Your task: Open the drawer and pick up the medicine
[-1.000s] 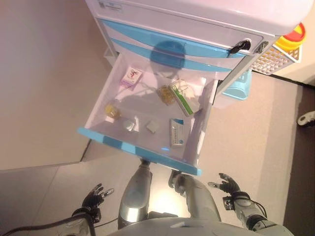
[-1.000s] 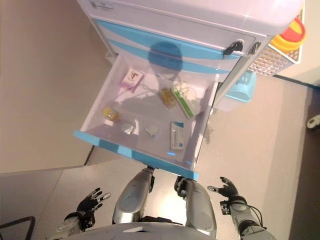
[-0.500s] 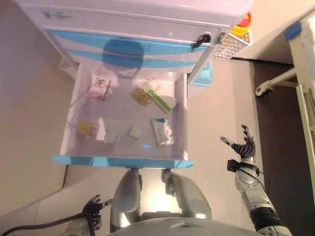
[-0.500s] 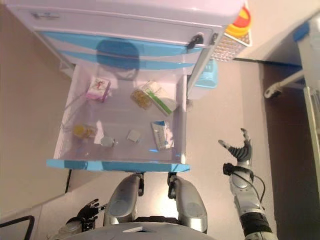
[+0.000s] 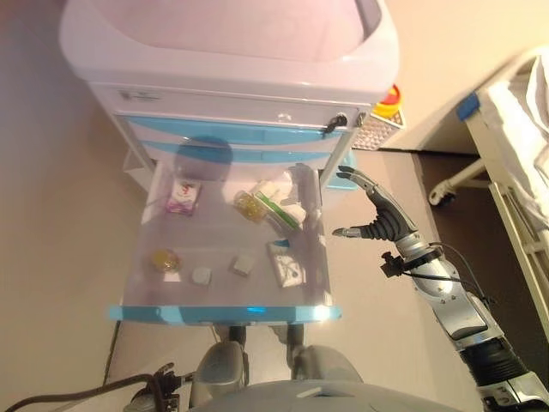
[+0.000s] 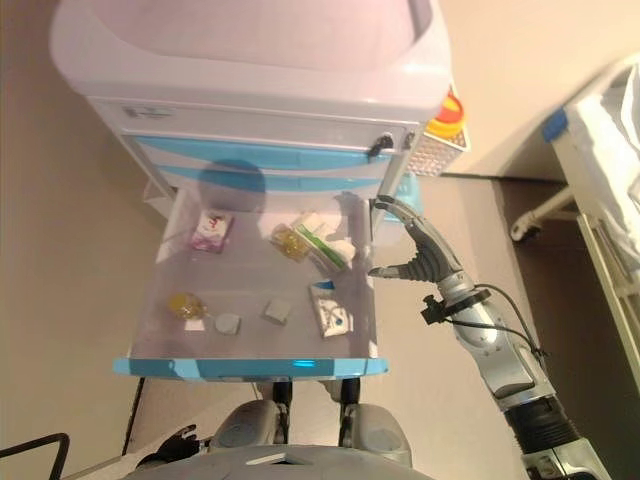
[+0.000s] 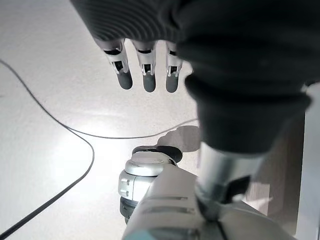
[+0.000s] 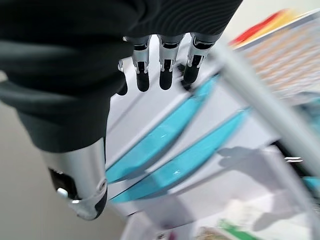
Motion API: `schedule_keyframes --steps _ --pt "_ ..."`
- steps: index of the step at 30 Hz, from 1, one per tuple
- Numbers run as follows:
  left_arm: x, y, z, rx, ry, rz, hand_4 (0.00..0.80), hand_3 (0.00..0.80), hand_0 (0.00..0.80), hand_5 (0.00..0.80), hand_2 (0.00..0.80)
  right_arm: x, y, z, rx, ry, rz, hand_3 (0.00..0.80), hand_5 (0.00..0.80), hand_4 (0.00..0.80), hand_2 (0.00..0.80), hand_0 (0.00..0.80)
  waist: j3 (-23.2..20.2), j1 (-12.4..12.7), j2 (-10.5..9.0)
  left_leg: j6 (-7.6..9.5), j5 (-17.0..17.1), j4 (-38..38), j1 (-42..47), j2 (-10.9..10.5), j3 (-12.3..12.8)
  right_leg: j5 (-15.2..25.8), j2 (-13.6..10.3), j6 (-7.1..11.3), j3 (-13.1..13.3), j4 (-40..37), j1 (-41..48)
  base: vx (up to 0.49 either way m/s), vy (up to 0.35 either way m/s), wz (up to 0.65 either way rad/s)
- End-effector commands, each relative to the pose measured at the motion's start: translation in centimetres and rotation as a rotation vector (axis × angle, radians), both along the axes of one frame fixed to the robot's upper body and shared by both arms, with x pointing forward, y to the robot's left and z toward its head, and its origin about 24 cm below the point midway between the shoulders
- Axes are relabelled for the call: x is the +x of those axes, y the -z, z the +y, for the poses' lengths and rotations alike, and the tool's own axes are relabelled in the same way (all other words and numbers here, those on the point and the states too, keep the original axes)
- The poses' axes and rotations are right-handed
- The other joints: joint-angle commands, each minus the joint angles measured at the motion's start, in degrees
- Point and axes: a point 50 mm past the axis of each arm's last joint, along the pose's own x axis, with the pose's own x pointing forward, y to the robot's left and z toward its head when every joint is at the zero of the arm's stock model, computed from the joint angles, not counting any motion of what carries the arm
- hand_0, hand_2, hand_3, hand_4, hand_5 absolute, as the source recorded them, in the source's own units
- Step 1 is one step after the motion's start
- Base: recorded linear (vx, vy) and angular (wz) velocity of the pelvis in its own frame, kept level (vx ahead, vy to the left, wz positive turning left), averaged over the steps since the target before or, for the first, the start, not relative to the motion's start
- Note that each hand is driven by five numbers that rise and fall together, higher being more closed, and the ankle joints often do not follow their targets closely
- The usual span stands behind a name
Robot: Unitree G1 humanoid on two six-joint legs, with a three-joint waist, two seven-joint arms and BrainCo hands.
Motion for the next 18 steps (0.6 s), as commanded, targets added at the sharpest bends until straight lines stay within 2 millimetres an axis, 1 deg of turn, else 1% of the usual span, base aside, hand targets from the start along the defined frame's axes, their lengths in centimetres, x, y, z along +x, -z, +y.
schedule_keyframes --steps 1,5,10,14,18 --pt "-1.3 0.9 -2.5 -0.055 0.094 0.071 0.0 0.0 0.0 0.0 0.0 -0.1 -3.3 2.5 -0.082 -0.154 -0.157 0.0 0.0 0.0 0.0 0.0 -1.71 2.63 -0.48 0.31 -1.67 0.35 -1.38 -2.01 -1.39 0.1 -0.5 2.54 -1.89 1.44 0.3 0.047 0.032 0.32" --pt "-1.9 1.0 -2.8 -0.063 0.091 0.091 0.0 0.0 0.0 0.0 0.0 0.9 -3.6 4.2 -0.128 -0.198 -0.139 0.0 0.0 0.0 0.0 0.0 -2.53 4.5 0.02 0.02 -1.26 -0.6 -0.5 -2.13 -2.97 -0.88 -0.93 1.86 -3.49 1.72 1.37 0.037 0.047 0.3" --pt "-1.8 1.0 -2.7 -0.065 0.071 0.087 0.0 0.0 0.0 0.0 0.0 2.2 -3.0 5.6 -0.211 -0.221 -0.089 0.0 0.0 0.0 0.0 0.0 -2.68 6.49 0.38 -0.26 -0.61 -1.4 -0.08 -2.15 -4.85 -1.9 -1.32 1.23 -5.17 2.54 1.95 0.019 0.034 0.28" --pt "-1.4 0.8 -2.5 -0.061 0.067 0.074 0.0 0.0 0.0 0.0 0.0 3.9 -1.4 6.1 -0.317 -0.183 0.01 0.0 0.0 0.0 0.0 0.0 -2.33 8.31 0.52 -0.54 0.1 -1.9 -0.18 -2.06 -6.47 -2.58 -1.63 0.85 -6.71 3.28 2.18 0.002 0.012 0.28" --pt "-1.0 0.7 -2.3 -0.054 0.079 0.064 0.0 0.0 0.0 0.0 0.0 5.6 -0.1 6.2 -0.406 -0.13 0.047 0.0 0.0 0.0 0.0 0.0 -1.68 10.08 0.43 -0.78 0.75 -2.4 -0.37 -1.99 -7.96 -2.87 -1.74 0.53 -7.96 3.66 2.3 -0.005 -0.007 0.25"
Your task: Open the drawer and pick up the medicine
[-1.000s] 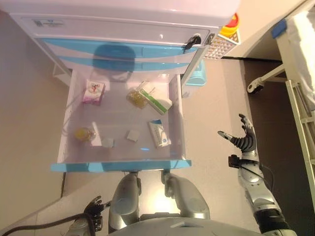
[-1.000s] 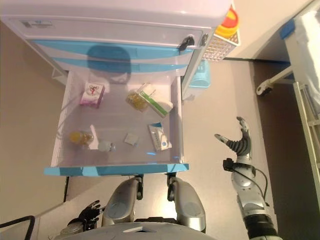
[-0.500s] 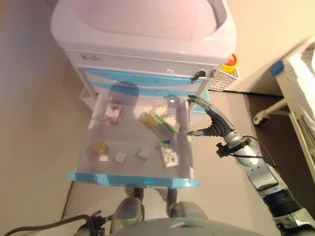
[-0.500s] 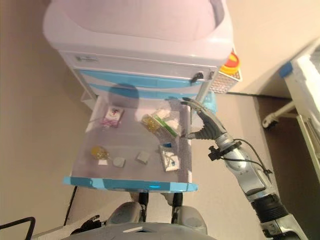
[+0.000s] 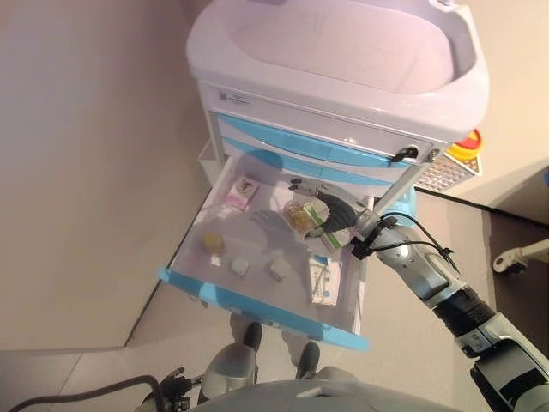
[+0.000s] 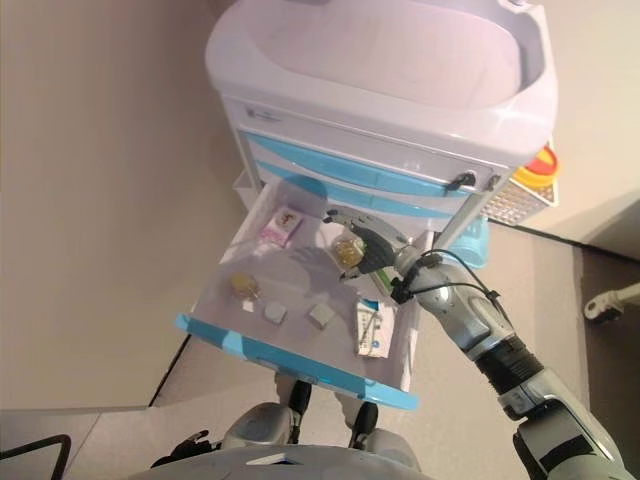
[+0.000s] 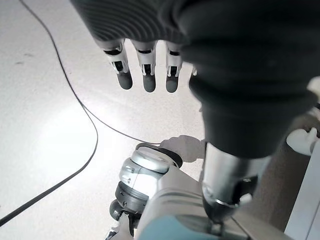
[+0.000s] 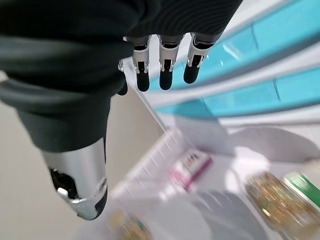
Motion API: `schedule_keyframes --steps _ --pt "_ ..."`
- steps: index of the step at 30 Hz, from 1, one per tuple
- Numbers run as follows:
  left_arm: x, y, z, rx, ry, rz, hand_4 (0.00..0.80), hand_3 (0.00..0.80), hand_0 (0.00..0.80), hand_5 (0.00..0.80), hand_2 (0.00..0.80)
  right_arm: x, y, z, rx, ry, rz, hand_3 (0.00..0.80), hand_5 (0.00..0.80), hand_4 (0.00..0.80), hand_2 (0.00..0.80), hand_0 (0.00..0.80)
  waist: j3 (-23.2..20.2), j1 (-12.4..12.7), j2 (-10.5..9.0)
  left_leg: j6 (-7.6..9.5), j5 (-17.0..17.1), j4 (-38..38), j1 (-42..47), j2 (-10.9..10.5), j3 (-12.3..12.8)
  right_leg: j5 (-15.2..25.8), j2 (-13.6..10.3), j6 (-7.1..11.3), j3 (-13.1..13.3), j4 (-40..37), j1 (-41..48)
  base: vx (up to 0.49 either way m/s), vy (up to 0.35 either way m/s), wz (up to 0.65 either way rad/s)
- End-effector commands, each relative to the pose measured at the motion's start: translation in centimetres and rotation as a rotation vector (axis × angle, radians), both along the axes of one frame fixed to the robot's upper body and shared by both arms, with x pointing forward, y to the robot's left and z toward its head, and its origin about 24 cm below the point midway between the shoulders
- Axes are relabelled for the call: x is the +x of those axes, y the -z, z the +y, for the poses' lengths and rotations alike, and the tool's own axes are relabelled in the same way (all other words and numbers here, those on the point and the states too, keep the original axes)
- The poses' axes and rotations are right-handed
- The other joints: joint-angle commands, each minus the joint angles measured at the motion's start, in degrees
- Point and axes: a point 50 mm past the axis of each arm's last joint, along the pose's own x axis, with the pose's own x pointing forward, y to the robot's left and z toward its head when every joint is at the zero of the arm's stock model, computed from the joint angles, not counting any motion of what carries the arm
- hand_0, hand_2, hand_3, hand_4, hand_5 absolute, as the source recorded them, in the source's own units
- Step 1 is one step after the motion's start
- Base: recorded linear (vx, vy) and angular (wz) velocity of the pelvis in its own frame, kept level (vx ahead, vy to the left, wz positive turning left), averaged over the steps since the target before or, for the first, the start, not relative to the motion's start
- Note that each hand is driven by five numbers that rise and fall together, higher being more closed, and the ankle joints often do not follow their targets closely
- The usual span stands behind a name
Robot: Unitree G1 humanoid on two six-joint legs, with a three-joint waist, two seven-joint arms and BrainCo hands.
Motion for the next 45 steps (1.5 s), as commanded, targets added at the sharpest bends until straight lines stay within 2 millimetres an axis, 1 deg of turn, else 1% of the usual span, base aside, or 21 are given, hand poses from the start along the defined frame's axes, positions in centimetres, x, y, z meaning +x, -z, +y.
schedule_keyframes --steps 1,2,3,4,8,17,21,25,29,35,41,45 --pt "-1.0 0.4 -0.9 -0.018 0.063 0.05 0.0 0.0 0.0 0.0 0.0 1.2 -2.1 2.0 -0.015 -0.041 -0.113 0.0 0.0 0.0 0.0 0.0 -0.01 2.93 -1.88 0.13 -2.72 1.27 -0.92 -0.62 0.86 -1.31 -1.0 0.39 -0.19 4.53 -1.15 -0.004 -0.019 0.23" --pt "-0.9 0.3 -0.8 -0.017 0.067 0.047 0.0 0.0 0.0 0.0 0.0 1.6 -1.9 2.1 -0.03 -0.029 -0.112 0.0 0.0 0.0 0.0 0.0 0.21 3.34 -1.95 0.08 -2.58 1.14 -1.01 -0.59 0.61 -1.35 -1.02 0.33 -0.48 4.55 -1.16 -0.003 -0.012 0.2" --pt "-0.9 0.3 -0.8 -0.017 0.067 0.047 0.0 0.0 0.0 0.0 0.0 1.6 -1.9 2.1 -0.03 -0.029 -0.113 0.0 0.0 0.0 0.0 0.0 0.23 3.31 -1.95 0.08 -2.58 1.14 -1.0 -0.59 0.6 -1.35 -1.02 0.33 -0.49 4.55 -1.15 -0.014 -0.028 0.22" --pt "-0.5 0.2 -0.6 -0.015 0.079 0.04 0.0 0.0 0.0 0.0 0.0 2.3 -1.9 2.3 -0.054 -0.014 -0.116 0.0 0.0 0.0 0.0 0.0 0.66 3.99 -2.06 -0.06 -2.32 0.99 -1.31 -0.51 0.17 -1.41 -1.02 0.22 -0.9 4.59 -1.24 -0.021 -0.027 0.2" --pt "0.1 0.0 -0.4 -0.013 0.095 0.028 0.0 0.0 0.0 0.0 0.0 3.3 -2.2 2.8 -0.061 -0.011 -0.113 0.0 0.0 0.0 0.0 0.0 1.54 4.82 -2.15 -0.23 -1.92 0.84 -1.91 -0.44 -0.69 -1.46 -1.04 0.11 -1.51 4.85 -1.77 -0.025 -0.029 0.19" --pt "1.8 -0.3 -0.3 -0.018 0.108 -0.034 0.0 0.0 0.0 0.0 0.0 3.9 -2.1 4.9 -0.101 -0.068 -0.107 0.0 0.0 0.0 0.0 0.0 2.89 6.44 -1.89 -0.64 -1.16 0.69 -3.46 -0.58 -2.67 -2.11 -1.18 -0.45 -2.75 5.68 -3.07 -0.029 -0.01 0.08" --pt "2.6 -0.4 -0.6 -0.028 0.116 -0.065 0.0 0.0 0.0 0.0 0.0 4.2 -1.4 5.4 -0.138 -0.059 -0.075 0.0 0.0 0.0 0.0 0.0 3.23 7.37 -1.43 -0.87 -0.78 0.73 -4.13 -0.83 -4.03 -2.51 -1.37 -0.81 -3.78 6.1 -3.48 -0.02 0.008 0.18" --pt "2.7 -0.4 -1.0 -0.035 0.124 -0.074 0.0 0.0 0.0 0.0 0.0 4.6 -0.4 5.7 -0.159 -0.033 -0.032 0.0 0.0 0.0 0.0 0.0 3.4 8.3 -0.92 -1.05 -0.34 0.39 -4.34 -1.02 -5.32 -2.84 -1.47 -1.11 -4.83 6.28 -3.54 -0.006 0.014 0.17" --pt "2.6 -0.3 -0.9 -0.035 0.116 -0.07 0.0 0.0 0.0 0.0 0.0 4.9 0.6 6.0 -0.158 -0.013 -0.004 0.0 0.0 0.0 0.0 0.0 3.59 9.19 -0.7 -1.17 -0.09 0.1 -4.45 -1.03 -6.15 -3.26 -1.58 -1.31 -5.7 6.73 -3.62 0.006 0.011 0.16" --pt "2.9 -0.4 -0.9 -0.047 0.104 -0.084 0.0 0.0 0.0 0.0 0.0 5.7 0.8 6.4 -0.164 0.011 0.021 0.0 0.0 0.0 0.0 0.0 4.31 10.35 0.43 -1.33 0.49 0.02 -5.27 -1.09 -7.41 -4.12 -2.02 -1.76 -6.79 8.21 -4.42 -0.027 0.033 0.13" --pt "2.6 -0.3 -1.0 -0.058 0.106 -0.097 0.0 0.0 0.0 0.0 0.0 6.2 0.8 6.0 -0.159 0.03 0.035 0.0 0.0 0.0 0.0 0.0 4.94 11.85 1.8 -1.39 1.21 -0.42 -5.14 -1.57 -9.16 -5.19 -2.79 -1.93 -8.36 9.83 -4.33 -0.009 0.032 0.17" --pt "2.5 -0.3 -1.3 -0.069 0.101 -0.105 0.0 0.0 0.0 0.0 0.0 6.2 1.3 5.9 -0.164 0.059 0.054 0.0 0.0 0.0 0.0 0.0 4.65 12.78 2.52 -1.45 1.68 -0.62 -5.16 -2.09 -10.61 -5.63 -3.44 -1.84 -9.55 10.48 -4.1 0.013 0.043 0.23"
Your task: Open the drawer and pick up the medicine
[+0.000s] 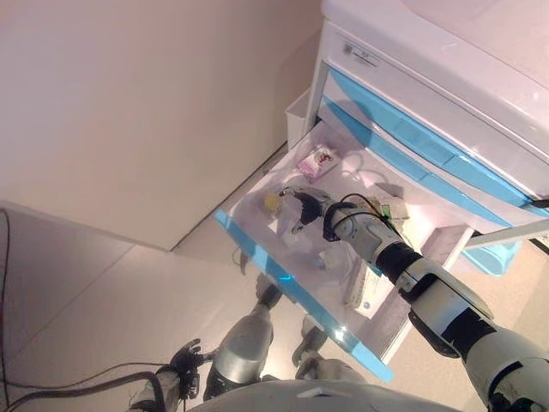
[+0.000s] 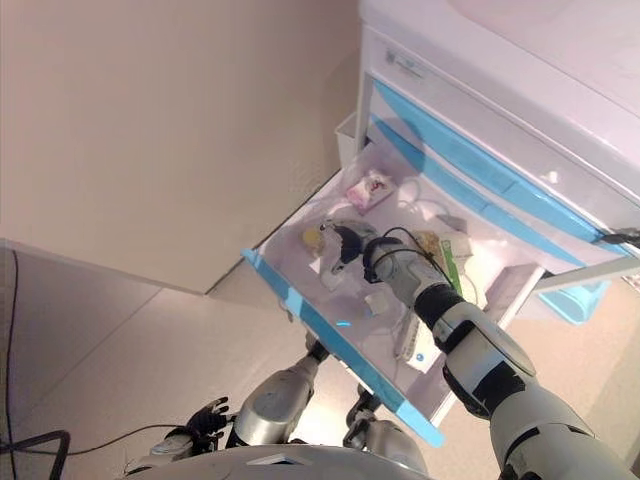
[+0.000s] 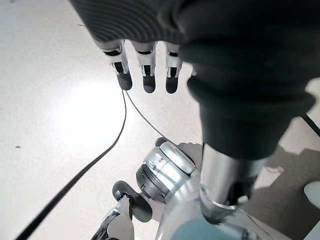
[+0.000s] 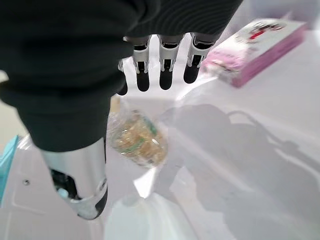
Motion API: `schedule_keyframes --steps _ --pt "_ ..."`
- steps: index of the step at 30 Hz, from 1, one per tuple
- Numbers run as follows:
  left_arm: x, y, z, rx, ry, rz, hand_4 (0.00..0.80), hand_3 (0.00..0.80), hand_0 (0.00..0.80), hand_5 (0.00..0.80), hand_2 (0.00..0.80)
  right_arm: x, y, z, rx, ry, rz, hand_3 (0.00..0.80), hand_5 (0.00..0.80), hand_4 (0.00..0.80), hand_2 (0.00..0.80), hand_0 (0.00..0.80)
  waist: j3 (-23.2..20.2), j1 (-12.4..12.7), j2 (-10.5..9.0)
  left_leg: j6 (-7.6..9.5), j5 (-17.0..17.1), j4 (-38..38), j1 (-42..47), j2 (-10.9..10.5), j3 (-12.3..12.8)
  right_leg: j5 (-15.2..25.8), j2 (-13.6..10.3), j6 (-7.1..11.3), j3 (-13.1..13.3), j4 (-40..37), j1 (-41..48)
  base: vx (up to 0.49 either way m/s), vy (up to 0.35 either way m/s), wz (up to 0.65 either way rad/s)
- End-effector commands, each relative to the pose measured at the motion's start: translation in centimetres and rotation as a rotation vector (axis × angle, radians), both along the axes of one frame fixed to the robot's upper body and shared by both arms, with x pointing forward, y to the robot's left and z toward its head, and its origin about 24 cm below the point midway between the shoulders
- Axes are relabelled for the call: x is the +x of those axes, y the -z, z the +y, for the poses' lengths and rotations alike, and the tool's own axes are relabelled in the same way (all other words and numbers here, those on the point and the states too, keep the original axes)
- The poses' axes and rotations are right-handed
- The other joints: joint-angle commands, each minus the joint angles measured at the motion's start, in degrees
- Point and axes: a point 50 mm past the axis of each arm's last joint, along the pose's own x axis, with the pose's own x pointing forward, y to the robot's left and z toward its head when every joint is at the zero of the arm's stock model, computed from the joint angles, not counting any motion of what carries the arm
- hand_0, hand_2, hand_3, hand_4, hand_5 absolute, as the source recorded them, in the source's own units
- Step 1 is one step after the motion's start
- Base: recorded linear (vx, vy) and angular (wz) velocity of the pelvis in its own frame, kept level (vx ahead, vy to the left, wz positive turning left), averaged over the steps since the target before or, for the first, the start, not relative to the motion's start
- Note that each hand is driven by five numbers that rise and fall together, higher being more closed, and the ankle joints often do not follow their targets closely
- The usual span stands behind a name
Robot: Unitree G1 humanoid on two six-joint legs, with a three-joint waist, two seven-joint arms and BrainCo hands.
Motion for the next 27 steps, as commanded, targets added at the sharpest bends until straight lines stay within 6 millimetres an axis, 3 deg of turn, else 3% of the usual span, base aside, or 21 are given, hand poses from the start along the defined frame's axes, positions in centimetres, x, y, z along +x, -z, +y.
schedule_keyframes --steps 1,9,11,18,27 --pt "-1.7 0.5 -0.2 -0.002 0.007 0.035 0.0 0.0 0.0 0.0 0.0 0.5 -1.8 2.0 0.036 -0.046 -0.07 0.0 0.0 0.0 0.0 0.0 -1.31 1.29 -0.12 0.82 -1.4 0.28 0.43 -1.03 2.39 -2.88 -4.18 -0.76 0.39 10.36 -2.84 0.021 0.038 0.19" --pt "-2.1 0.4 -0.1 -0.024 -0.002 -0.011 0.0 0.0 0.0 0.0 0.0 0.8 -1.0 1.1 0.065 0.042 -0.051 0.0 0.0 0.0 0.0 0.0 -1.98 2.56 0.32 0.76 -1.43 0.83 0.54 -1.49 0.87 -3.56 -5.03 -0.77 -1.1 11.3 -2.18 0.048 0.023 0.14" --pt "-2.1 0.3 -0.1 -0.033 -0.007 -0.026 0.0 0.0 0.0 0.0 0.0 0.8 -1.1 1.1 0.075 0.055 -0.057 0.0 0.0 0.0 0.0 0.0 -1.8 2.75 0.0 0.6 -2.84 1.03 1.29 -1.37 0.93 -5.22 -5.07 -0.73 -0.38 11.9 -1.8 0.089 -0.028 0.04" --pt "-2.0 0.2 0.0 -0.036 -0.014 -0.042 0.0 0.0 0.0 0.0 0.0 1.4 -2.1 0.6 0.129 0.118 -0.105 0.0 0.0 0.0 0.0 0.0 -0.65 3.19 0.72 0.86 -3.89 3.78 0.48 -1.97 0.9 -5.29 -5.68 -0.48 -0.14 13.02 -1.94 0.02 0.044 0.04" --pt "-1.0 -0.2 -0.4 -0.046 0.012 -0.091 0.0 0.0 0.0 0.0 0.0 2.2 -3.6 0.7 0.202 0.177 -0.152 0.0 0.0 0.0 0.0 0.0 0.66 3.25 1.16 1.7 -2.56 3.59 -0.97 -2.26 0.68 -3.17 -5.48 -0.06 -0.31 12.14 -2.93 -0.023 0.025 0.01"
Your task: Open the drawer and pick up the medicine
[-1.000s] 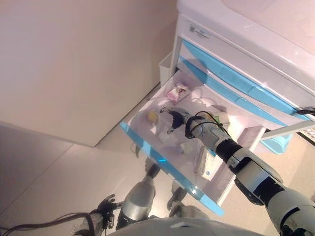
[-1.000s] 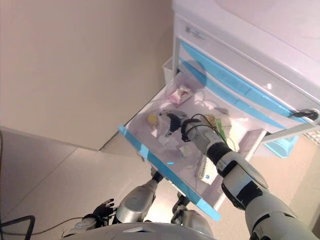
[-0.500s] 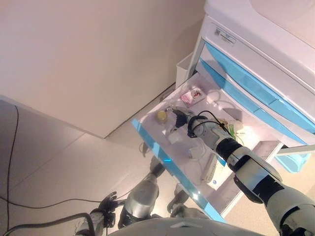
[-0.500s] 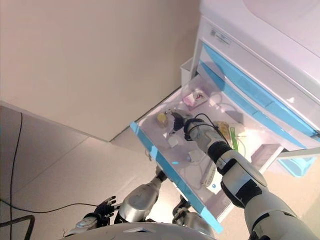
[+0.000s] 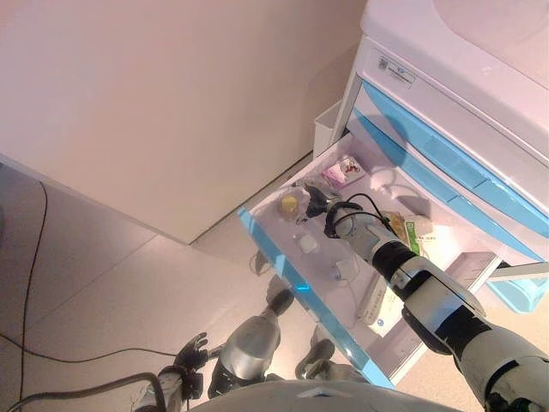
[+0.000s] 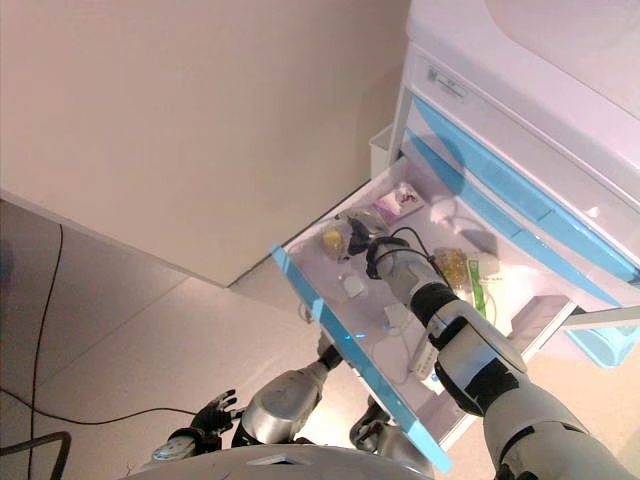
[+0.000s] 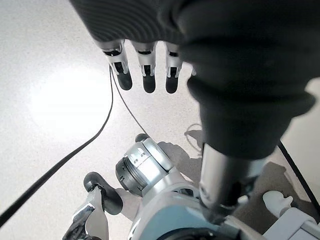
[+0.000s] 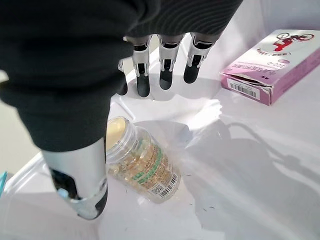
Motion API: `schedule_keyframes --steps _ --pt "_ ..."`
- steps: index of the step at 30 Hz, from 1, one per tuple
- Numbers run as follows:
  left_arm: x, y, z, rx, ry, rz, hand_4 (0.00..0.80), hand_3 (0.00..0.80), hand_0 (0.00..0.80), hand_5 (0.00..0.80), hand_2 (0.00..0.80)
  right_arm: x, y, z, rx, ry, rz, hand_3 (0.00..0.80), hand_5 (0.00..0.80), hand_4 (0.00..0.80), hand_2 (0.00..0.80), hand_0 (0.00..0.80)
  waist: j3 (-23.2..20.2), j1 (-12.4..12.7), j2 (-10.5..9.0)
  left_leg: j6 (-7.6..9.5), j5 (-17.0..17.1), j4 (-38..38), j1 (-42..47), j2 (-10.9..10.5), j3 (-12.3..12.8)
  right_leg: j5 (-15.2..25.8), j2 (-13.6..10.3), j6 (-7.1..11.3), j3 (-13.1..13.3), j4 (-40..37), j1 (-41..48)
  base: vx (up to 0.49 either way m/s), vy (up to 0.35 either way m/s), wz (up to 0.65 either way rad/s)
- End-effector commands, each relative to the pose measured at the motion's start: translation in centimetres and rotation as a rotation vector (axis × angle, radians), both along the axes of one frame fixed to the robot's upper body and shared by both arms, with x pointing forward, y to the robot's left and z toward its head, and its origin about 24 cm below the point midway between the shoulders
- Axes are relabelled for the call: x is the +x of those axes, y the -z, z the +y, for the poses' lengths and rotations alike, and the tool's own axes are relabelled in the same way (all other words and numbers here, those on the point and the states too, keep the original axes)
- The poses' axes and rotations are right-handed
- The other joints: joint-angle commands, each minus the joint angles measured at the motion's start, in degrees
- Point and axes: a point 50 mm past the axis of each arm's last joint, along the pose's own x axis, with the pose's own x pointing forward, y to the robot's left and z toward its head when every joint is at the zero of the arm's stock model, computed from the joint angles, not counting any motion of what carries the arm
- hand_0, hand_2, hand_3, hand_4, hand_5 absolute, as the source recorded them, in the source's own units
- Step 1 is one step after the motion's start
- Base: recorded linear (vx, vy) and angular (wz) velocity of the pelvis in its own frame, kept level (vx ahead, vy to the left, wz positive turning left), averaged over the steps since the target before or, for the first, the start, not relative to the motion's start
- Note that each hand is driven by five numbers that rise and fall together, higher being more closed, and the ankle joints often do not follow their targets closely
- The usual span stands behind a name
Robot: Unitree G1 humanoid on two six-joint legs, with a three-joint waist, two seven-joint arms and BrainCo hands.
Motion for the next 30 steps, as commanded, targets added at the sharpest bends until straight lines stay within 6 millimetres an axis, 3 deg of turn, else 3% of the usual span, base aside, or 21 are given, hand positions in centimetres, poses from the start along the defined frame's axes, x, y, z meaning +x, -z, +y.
schedule_keyframes --steps 1,17,25,30 --pt "-1.1 0.0 0.4 0.015 0.017 -0.004 0.0 0.0 0.0 0.0 0.0 1.3 -4.0 2.3 0.113 -0.034 -0.119 0.0 0.0 0.0 0.0 0.0 1.01 0.55 -0.2 2.43 -2.04 2.46 -1.74 -0.83 3.19 4.47 -2.03 -0.38 1.82 0.82 -0.38 0.0 0.0 0.0" --pt "-0.2 -0.2 -0.3 0.0 0.018 -0.044 0.0 0.0 0.0 0.0 0.0 0.8 -0.9 2.7 0.21 0.144 0.047 0.0 0.0 0.0 0.0 0.0 2.99 0.67 0.7 2.88 -1.65 2.3 -3.22 -1.22 3.57 5.1 -2.11 -0.06 2.38 0.44 -1.81 0.0 0.0 0.0" --pt "0.6 -0.4 -0.8 -0.01 0.019 -0.07 0.0 0.0 0.0 0.0 0.0 0.7 -0.6 3.0 0.259 0.213 0.032 0.0 0.0 0.0 0.0 0.0 3.94 0.87 1.01 3.11 -1.5 2.21 -4.19 -1.46 3.68 5.38 -2.09 0.18 2.49 0.37 -2.78 0.0 0.0 0.0" --pt "0.9 -0.4 -1.3 -0.019 0.014 -0.08 0.0 0.0 0.0 0.0 0.0 0.7 -1.0 3.2 0.376 0.277 -0.006 0.0 0.0 0.0 0.0 0.0 4.48 0.84 1.35 3.27 -1.4 2.16 -4.72 -1.63 3.72 5.62 -2.16 0.34 2.52 0.22 -3.27 0.0 0.0 0.0"
